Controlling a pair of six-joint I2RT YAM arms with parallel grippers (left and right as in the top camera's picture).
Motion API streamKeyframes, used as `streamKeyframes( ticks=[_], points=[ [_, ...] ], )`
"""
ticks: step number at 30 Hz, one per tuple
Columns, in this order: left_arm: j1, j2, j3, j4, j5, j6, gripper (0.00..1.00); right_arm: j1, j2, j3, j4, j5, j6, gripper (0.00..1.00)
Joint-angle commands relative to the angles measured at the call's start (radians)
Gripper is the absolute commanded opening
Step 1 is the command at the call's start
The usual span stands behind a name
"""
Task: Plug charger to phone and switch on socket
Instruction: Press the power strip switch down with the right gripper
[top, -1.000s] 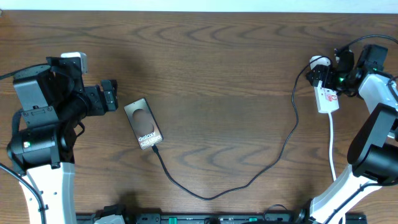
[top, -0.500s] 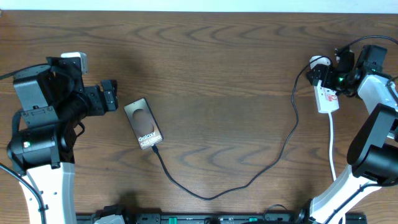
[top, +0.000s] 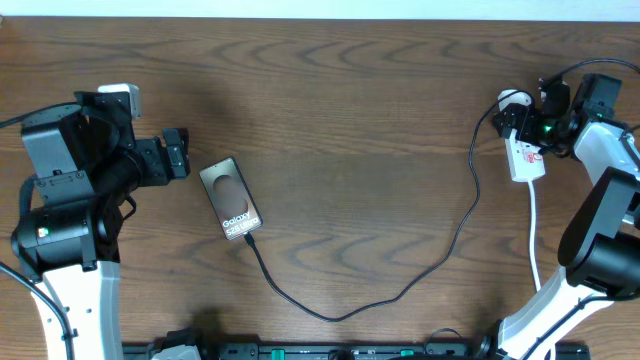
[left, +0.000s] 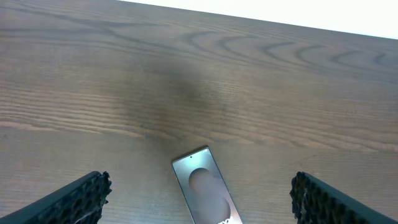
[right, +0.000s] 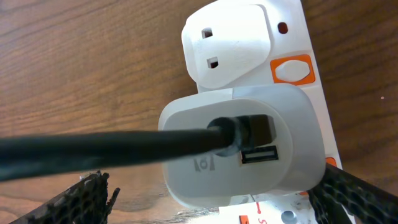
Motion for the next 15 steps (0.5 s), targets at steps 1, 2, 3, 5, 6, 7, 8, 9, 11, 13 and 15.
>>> streamKeyframes(
  ticks=[1, 2, 3, 5, 6, 7, 8, 9, 11, 13, 15],
  points=[
    [0.004, 0.003, -0.002, 0.003, -0.006, -0.009, 0.95, 0.087, 0.023, -0.058, -0.025, -0.237, 0.038, 0.96],
    [0.004, 0.003, -0.001, 0.003, -0.006, -0.009, 0.95, 0.087, 0.023, -0.063, -0.02, -0.237, 0.043, 0.96],
    [0.004, 0.003, -0.002, 0.003, -0.006, -0.009, 0.95, 0.087, 0.023, -0.068, -0.015, -0.237, 0.043, 0.97],
    [0.004, 0.003, -0.001, 0.003, -0.006, -0.009, 0.95, 0.087, 0.023, -0.069, -0.013, -0.237, 0.043, 0.97],
    [0.004, 0.003, -0.001, 0.003, -0.006, -0.009, 0.95, 0.086, 0.023, -0.069, -0.013, -0.237, 0.043, 0.97],
    [0.004, 0.003, -0.001, 0.003, -0.006, -0.009, 0.95, 0.084, 0.023, -0.069, -0.01, -0.237, 0.045, 0.97],
    [0.004, 0.003, -0.002, 0.003, -0.006, -0.009, 0.95, 0.082, 0.022, -0.069, -0.007, -0.235, 0.054, 0.97],
    [0.004, 0.003, -0.001, 0.003, -0.006, -0.009, 0.95, 0.079, 0.022, -0.069, -0.005, -0.232, 0.062, 0.97],
    [0.004, 0.003, -0.001, 0.003, -0.006, -0.009, 0.95, 0.072, 0.022, -0.069, -0.002, -0.224, 0.074, 0.97],
    [0.004, 0.003, -0.001, 0.003, -0.006, -0.009, 0.95, 0.064, 0.019, -0.068, -0.005, -0.199, 0.1, 0.97],
    [0.004, 0.003, -0.002, 0.003, -0.006, -0.009, 0.95, 0.053, 0.012, -0.068, -0.019, -0.146, 0.126, 0.98]
  ],
)
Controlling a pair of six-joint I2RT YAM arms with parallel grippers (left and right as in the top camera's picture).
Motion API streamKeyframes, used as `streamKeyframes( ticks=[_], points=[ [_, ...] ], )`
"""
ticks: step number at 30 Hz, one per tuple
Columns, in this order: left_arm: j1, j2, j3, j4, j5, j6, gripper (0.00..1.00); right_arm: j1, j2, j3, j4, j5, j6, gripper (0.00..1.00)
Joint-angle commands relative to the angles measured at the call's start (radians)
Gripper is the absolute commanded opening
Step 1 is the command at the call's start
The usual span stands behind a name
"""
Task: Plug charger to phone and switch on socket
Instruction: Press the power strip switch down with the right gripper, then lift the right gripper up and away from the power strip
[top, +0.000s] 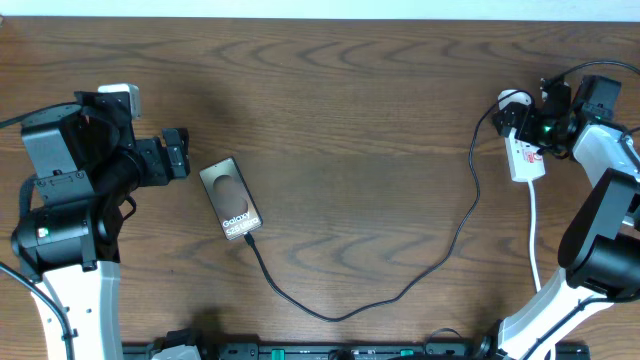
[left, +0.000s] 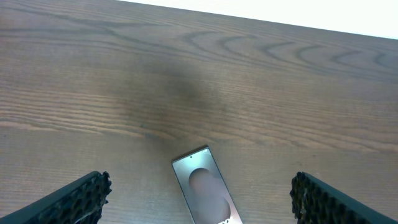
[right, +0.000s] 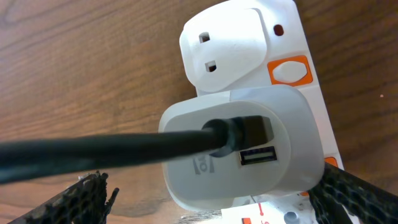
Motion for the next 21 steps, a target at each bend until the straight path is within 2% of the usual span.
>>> streamKeyframes(
  ticks=[1, 14, 21],
  points=[
    [0.004, 0.003, -0.002, 0.003, -0.006, -0.009, 0.95, 0.048, 0.016, -0.048, -0.058, -0.122, 0.085, 0.99],
    [0.004, 0.004, -0.002, -0.005, -0.006, -0.009, 0.95, -0.102, -0.251, -0.048, -0.196, 0.093, 0.083, 0.99],
    [0.004, 0.004, -0.002, -0.012, -0.006, -0.009, 0.95, -0.138, -0.411, -0.048, -0.284, 0.169, 0.084, 0.99]
  ],
)
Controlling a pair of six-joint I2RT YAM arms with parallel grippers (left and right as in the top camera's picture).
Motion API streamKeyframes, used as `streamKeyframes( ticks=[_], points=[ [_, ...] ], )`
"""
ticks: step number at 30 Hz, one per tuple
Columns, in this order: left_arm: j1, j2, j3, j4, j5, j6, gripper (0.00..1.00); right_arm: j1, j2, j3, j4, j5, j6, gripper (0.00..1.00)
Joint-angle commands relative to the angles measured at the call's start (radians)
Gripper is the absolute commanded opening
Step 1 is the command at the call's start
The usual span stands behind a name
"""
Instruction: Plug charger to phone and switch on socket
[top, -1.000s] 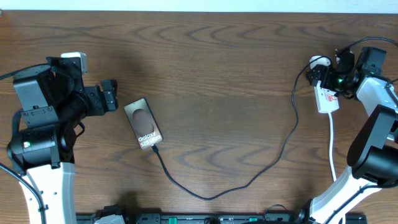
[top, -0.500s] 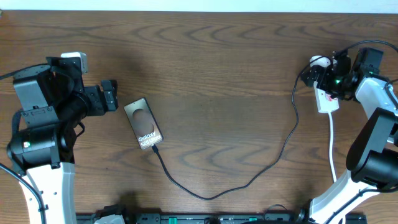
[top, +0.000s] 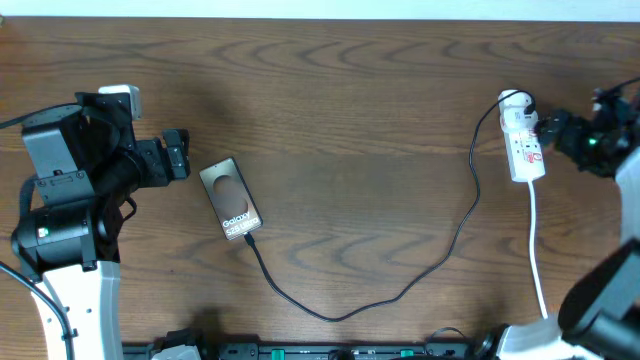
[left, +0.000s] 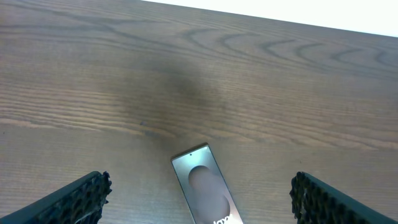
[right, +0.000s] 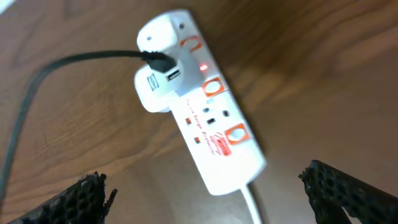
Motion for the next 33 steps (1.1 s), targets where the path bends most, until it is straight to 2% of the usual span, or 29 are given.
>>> streamKeyframes(
  ticks=[1, 7, 33],
  points=[
    [0.004, 0.003, -0.002, -0.003, -0.006, -0.009, 0.95, -0.008, -0.092, 0.002, -0.037, 0.064, 0.009, 0.99],
    [0.004, 0.003, -0.002, -0.003, -0.006, -0.008, 0.95, -0.008, -0.169, 0.002, -0.068, 0.063, 0.008, 0.99],
    [-0.011, 0.004, -0.002, -0.003, -0.01, -0.008, 0.95, -0.008, -0.168, 0.001, -0.069, 0.063, 0.008, 0.99]
  ],
)
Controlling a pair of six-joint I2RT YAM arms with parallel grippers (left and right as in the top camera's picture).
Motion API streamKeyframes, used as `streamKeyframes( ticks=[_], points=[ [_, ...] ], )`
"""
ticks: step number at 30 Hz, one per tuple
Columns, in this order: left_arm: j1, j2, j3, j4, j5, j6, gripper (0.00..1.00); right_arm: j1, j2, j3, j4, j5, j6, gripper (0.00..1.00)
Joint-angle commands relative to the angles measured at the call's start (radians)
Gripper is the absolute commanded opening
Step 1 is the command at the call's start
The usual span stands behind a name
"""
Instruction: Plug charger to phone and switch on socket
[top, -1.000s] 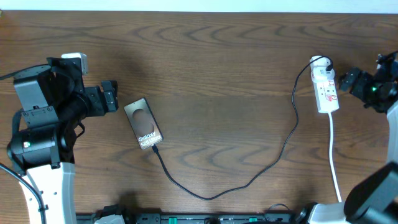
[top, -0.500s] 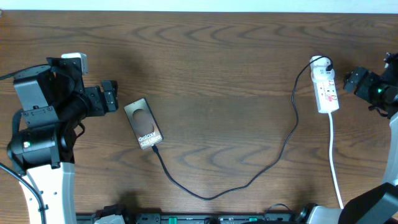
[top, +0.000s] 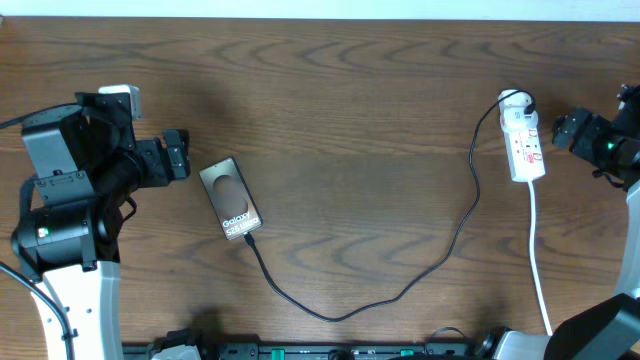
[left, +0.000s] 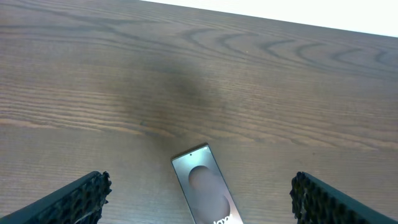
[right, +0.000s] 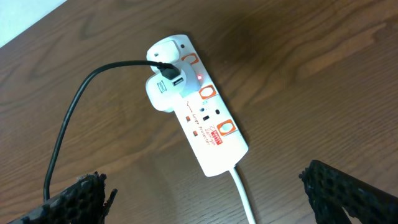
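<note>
A silver phone (top: 230, 200) lies left of centre, with a black cable (top: 400, 290) plugged into its near end. That cable runs to a white charger (right: 163, 93) seated in the white power strip (top: 523, 148) at the right. A small red light (right: 199, 76) glows beside the charger. My left gripper (top: 177, 155) is open just left of the phone (left: 202, 180), nothing between its fingers. My right gripper (top: 566, 129) is open a short way right of the strip (right: 205, 130), holding nothing.
The strip's white lead (top: 536, 250) runs toward the table's near edge at the right. The black cable loops across the near middle of the wooden table (top: 350, 110). Black arm bases sit along the front edge.
My right gripper has pulled a bit farther back from the power strip, which looks smaller in its wrist view. The left arm, phone and cable are unchanged.
At first my right gripper was right at the strip, its camera filled by the charger. It stayed there a moment later. Then it was off to the right of the strip with a red light showing, and now stands farther away. The left gripper stayed open by the phone.
</note>
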Motion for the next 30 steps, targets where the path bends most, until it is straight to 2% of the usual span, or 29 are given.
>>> streamKeyframes(
  ticks=[1, 4, 9, 20, 24, 27, 30],
  points=[
    [-0.015, 0.004, -0.002, -0.002, -0.01, -0.008, 0.95, -0.004, -0.006, 0.001, -0.002, 0.008, 0.006, 0.99],
    [-0.027, -0.01, -0.004, -0.005, -0.01, -0.008, 0.95, -0.004, -0.006, 0.001, -0.002, 0.008, 0.006, 0.99],
    [-0.027, -0.074, -0.017, -0.1, -0.01, -0.008, 0.95, -0.004, -0.006, 0.001, -0.002, 0.008, 0.006, 0.99],
    [-0.047, -0.348, -0.166, -0.069, -0.037, -0.005, 0.95, -0.004, -0.006, 0.001, -0.002, 0.008, 0.006, 0.99],
    [-0.074, -0.454, -0.287, 0.098, -0.036, -0.005, 0.95, -0.004, -0.006, 0.001, -0.002, 0.008, 0.006, 0.99],
    [-0.098, -0.537, -0.413, 0.322, -0.032, -0.005, 0.95, -0.004, -0.006, 0.001, -0.002, 0.008, 0.006, 0.99],
    [-0.133, -0.632, -0.586, 0.622, -0.032, -0.005, 0.95, -0.004, -0.006, 0.001, -0.002, 0.008, 0.006, 0.99]
  ],
)
